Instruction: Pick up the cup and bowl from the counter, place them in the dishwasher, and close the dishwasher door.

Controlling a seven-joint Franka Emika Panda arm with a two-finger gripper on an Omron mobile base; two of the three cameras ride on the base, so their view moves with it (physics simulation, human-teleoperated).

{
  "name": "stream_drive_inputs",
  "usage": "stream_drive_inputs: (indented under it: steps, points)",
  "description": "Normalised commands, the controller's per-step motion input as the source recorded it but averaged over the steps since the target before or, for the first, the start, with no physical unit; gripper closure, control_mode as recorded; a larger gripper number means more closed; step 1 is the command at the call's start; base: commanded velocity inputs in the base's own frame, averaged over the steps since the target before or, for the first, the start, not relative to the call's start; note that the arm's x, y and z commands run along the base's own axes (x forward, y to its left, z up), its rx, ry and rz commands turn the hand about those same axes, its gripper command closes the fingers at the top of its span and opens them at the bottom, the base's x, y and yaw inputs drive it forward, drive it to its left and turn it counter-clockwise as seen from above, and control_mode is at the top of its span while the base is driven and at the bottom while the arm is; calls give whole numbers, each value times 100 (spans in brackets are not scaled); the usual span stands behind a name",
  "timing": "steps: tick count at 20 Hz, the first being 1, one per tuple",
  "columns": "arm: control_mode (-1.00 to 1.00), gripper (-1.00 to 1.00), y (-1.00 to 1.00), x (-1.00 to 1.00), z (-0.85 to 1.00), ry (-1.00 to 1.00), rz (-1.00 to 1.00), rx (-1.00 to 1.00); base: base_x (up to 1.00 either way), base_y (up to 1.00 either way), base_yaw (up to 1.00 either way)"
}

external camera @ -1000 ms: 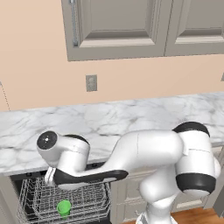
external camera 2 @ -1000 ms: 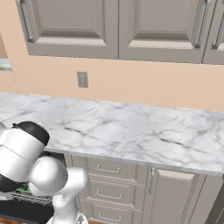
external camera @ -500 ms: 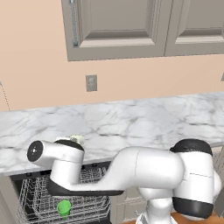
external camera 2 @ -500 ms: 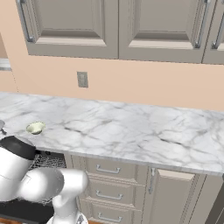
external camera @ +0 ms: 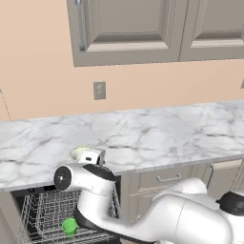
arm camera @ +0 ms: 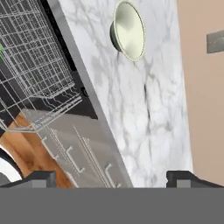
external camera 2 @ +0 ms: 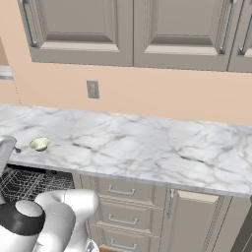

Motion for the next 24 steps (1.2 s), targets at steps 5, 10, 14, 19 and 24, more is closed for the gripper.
stream_drive_inputs:
  steps: [5, 10, 14, 19, 24]
  points:
    - [-100, -100, -23, 63, 0, -1, 0, 0, 0, 0, 0]
    - [-100, -100, 22, 70, 0, 0, 0, 0, 0, 0, 0]
    - [-100, -100, 53, 52, 0, 0, 0, -5, 0, 0, 0]
    - [-100, -100, 54, 32, 0, 0, 0, -2, 0, 0, 0]
    - [-100, -100, 11, 23, -14, 0, 0, 0, 0, 0, 0]
